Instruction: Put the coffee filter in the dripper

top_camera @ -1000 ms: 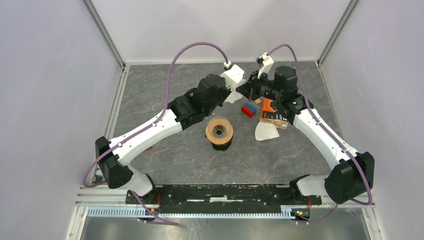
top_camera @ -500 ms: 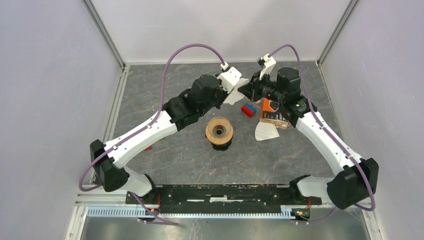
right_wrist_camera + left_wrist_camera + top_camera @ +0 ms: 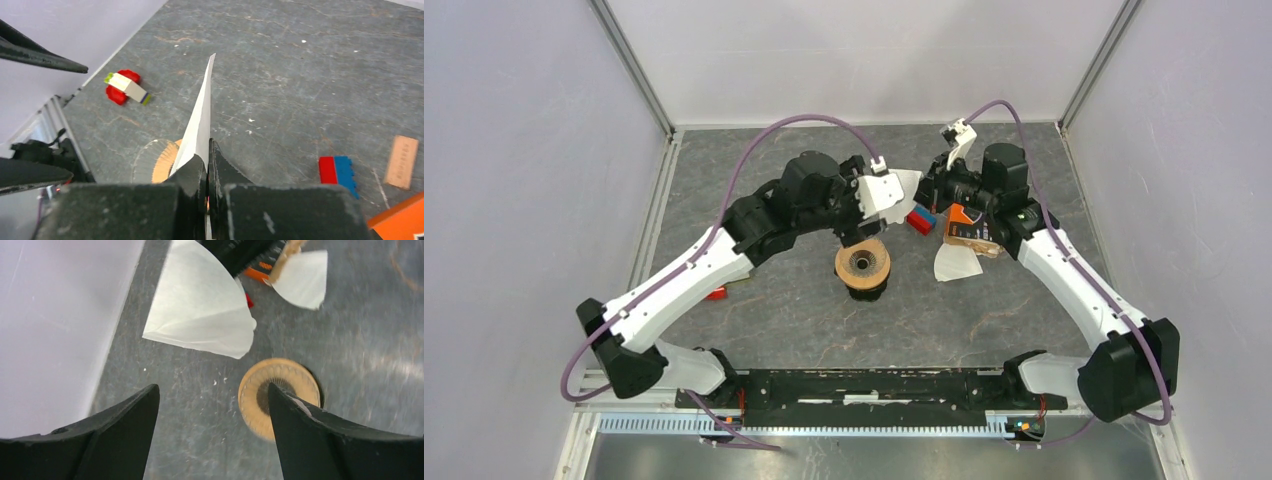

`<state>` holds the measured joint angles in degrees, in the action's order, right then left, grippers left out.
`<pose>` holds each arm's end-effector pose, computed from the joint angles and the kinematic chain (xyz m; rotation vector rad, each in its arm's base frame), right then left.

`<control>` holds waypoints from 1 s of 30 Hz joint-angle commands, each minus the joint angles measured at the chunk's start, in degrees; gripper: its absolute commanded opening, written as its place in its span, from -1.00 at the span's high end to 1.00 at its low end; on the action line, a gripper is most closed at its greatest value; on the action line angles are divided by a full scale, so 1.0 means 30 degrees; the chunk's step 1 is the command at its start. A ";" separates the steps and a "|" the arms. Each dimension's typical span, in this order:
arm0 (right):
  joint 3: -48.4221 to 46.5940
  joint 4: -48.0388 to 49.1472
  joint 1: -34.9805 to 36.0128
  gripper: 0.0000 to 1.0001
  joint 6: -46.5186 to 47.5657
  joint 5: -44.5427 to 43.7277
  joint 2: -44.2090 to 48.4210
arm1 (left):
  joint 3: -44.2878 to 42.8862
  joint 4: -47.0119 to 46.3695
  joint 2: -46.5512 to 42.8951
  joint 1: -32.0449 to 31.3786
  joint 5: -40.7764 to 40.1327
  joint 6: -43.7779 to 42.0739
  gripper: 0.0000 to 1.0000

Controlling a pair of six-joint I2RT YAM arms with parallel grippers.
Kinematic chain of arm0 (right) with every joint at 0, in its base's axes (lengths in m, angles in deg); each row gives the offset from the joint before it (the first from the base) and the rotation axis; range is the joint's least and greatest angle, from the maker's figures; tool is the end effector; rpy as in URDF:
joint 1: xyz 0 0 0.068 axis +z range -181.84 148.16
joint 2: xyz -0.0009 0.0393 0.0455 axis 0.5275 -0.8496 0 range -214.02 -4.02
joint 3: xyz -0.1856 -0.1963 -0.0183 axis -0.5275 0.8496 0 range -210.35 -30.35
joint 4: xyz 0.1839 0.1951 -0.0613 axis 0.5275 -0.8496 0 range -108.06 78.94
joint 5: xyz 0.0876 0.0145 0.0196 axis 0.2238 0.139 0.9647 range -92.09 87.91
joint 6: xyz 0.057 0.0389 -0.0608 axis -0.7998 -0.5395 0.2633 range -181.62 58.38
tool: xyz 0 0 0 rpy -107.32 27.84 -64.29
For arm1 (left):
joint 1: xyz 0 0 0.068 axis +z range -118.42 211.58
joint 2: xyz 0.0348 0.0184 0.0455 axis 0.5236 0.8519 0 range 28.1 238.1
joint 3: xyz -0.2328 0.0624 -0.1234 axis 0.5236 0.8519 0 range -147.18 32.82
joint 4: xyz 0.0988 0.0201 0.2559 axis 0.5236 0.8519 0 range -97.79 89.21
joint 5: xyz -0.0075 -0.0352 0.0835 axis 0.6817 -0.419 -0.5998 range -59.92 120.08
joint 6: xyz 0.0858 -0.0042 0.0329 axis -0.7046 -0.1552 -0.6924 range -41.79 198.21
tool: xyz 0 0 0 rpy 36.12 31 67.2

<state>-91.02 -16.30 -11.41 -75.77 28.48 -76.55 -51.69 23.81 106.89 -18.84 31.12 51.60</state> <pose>0.3100 0.1601 0.3261 -0.4842 1.8660 0.9077 0.2296 -0.2800 0.3876 1.2754 1.5838 -0.2809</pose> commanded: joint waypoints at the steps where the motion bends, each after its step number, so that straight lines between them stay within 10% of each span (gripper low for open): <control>1: 0.0627 0.2598 -0.0494 1.00 -0.1849 0.3629 0.0597 | -0.0546 0.3299 -0.1202 0.0051 0.2300 -0.6306 -0.72; 7: 0.1110 0.5176 -0.0802 1.00 -0.3800 0.5715 0.1060 | 0.0295 0.1136 -0.0992 0.0047 -0.0249 -0.7480 -0.72; 18: 0.2859 0.6979 -0.2441 1.00 -0.7394 0.5074 0.1862 | 0.0918 -0.2503 -0.0782 0.0063 0.1013 0.2967 -0.99; 24: 0.2586 0.6632 -0.2499 1.00 -0.7095 0.5628 0.1513 | 0.0126 -0.0606 -0.0524 -0.0188 0.1674 -0.3872 -0.99; 30: 0.2731 0.5956 -0.2477 1.00 -0.6981 0.4585 0.1468 | -0.1960 -0.0722 0.0750 -0.1255 -0.0163 -0.1382 -0.99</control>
<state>-82.65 1.65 -18.82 -96.49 44.20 -71.74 -52.08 23.52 106.87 -19.86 34.39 44.89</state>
